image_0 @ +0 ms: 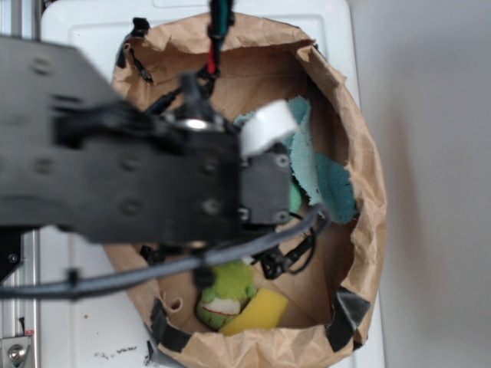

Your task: Grab the green ball.

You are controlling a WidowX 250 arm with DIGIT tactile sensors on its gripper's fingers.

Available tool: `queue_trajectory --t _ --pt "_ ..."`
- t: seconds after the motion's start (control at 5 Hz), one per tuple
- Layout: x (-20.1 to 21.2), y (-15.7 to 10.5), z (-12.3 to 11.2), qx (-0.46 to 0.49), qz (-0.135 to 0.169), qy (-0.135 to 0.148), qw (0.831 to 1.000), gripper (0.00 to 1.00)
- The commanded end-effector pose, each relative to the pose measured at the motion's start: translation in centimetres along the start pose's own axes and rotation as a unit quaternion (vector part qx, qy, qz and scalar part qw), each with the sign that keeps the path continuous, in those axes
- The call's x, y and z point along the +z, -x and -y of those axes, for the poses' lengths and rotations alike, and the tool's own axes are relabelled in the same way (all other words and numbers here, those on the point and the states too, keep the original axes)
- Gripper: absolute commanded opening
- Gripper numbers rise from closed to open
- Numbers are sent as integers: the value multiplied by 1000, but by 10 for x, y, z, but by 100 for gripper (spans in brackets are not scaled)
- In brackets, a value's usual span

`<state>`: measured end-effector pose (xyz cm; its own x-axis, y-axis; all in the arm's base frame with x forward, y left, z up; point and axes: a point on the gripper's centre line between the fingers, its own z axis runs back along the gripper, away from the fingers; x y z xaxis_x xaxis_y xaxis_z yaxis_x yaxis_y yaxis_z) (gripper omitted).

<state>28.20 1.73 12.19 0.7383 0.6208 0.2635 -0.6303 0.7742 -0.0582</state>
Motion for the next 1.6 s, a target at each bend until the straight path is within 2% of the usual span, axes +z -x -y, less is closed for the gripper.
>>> queue_trajectory --t 0.0,0.2,0.6,0.8,1.0,1.4 --pt "-12 -25 2 21 35 -11 999 100" --pt "-22 -25 9 31 26 -15 999 100" --pt "-41 -19 38 18 5 -18 1000 100" --pt "-53 -16 43 9 -6 -44 999 100" --pt "-52 -17 42 12 -15 -42 999 0" --pt "-49 -19 37 15 -19 -35 999 0"
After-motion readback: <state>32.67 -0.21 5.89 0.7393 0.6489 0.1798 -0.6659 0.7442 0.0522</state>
